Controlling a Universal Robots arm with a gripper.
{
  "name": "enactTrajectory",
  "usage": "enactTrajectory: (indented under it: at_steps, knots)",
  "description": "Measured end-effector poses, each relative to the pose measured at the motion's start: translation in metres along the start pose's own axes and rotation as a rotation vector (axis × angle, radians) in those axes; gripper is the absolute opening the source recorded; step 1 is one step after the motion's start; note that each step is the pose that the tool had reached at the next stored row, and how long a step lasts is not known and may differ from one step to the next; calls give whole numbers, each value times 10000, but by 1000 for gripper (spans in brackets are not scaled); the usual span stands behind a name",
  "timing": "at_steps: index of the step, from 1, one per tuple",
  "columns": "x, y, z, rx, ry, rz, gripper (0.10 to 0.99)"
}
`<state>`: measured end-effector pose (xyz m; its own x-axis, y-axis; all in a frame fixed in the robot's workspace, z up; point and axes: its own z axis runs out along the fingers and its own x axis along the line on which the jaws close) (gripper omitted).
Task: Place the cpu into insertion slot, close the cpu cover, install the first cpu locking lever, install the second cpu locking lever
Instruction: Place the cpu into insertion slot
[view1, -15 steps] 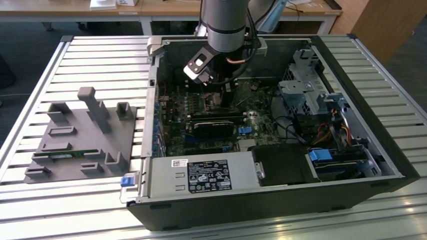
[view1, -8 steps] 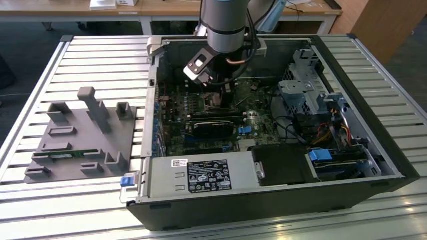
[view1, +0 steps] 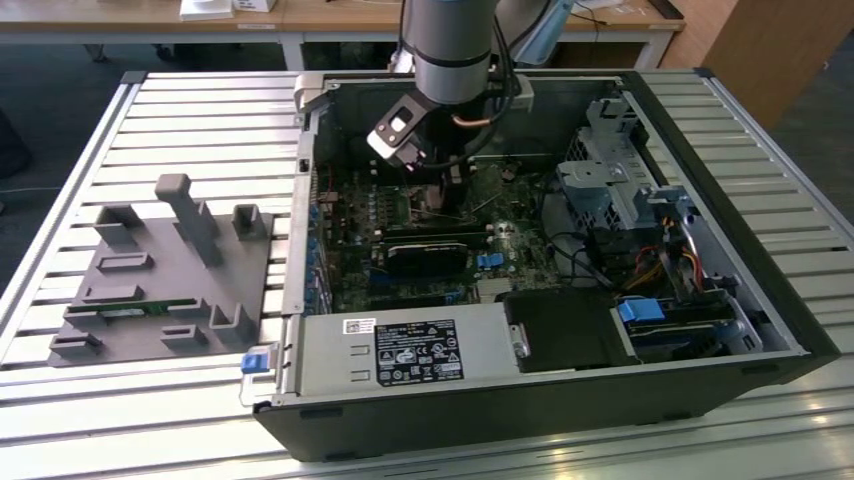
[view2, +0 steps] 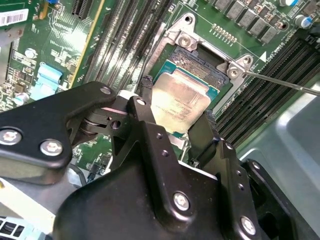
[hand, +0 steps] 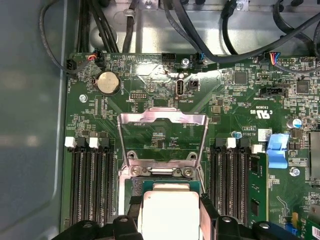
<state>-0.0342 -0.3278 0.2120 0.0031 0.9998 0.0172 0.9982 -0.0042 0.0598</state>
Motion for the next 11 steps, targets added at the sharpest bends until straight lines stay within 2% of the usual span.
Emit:
enactTrajectory:
  at_steps: [11]
  knots:
    - [25,-24,21,0,1,-6,537]
